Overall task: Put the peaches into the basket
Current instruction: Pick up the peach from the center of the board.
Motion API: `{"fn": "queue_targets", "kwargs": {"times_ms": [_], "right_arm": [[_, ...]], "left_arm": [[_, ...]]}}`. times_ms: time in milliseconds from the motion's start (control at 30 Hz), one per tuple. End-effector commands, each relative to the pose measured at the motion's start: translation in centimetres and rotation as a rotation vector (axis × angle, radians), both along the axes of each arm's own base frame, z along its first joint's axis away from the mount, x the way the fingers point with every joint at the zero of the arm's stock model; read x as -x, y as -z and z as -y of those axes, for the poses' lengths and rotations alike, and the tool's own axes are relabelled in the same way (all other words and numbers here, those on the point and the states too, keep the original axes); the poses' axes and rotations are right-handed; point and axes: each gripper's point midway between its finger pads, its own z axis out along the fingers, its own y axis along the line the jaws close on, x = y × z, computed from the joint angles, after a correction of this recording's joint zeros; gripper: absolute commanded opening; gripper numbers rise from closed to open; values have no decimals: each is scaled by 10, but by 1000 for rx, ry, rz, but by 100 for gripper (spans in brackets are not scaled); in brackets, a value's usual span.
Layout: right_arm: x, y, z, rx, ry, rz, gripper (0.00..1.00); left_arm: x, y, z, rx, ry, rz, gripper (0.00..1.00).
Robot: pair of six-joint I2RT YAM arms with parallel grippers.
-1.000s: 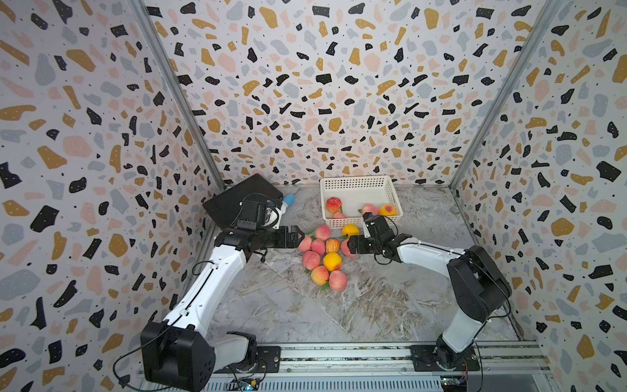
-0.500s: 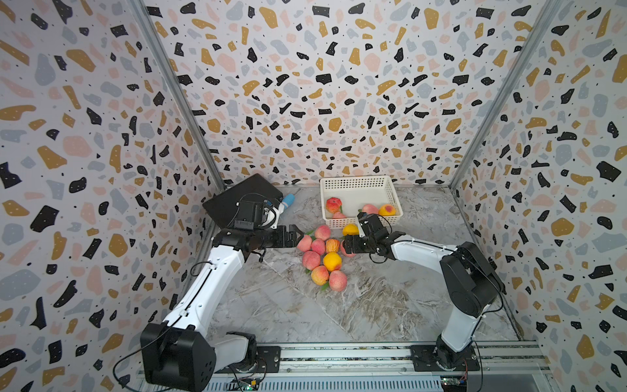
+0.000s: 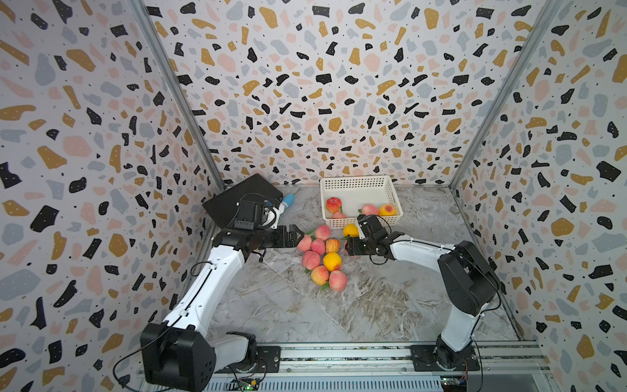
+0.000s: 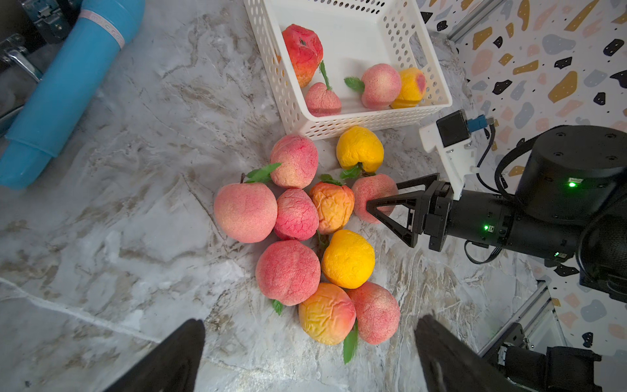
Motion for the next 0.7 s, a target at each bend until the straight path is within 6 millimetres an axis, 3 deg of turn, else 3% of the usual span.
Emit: {"fn": "queue_targets", "kwargs": {"times_ms": [0, 400, 500, 667], "right_arm": [[-4, -23, -1, 9, -10, 34, 70], [8, -107, 27, 91, -48, 174, 70], [-7, -125, 34, 118, -38, 232, 70], [-52, -146, 46, 169, -22, 303, 69]], "left_arm": [[1, -8, 1, 18, 9, 39, 98], [2, -8, 2, 22, 21, 36, 98], [2, -8, 2, 22, 22, 37, 98], [2, -8, 2, 22, 23, 39, 98]]}}
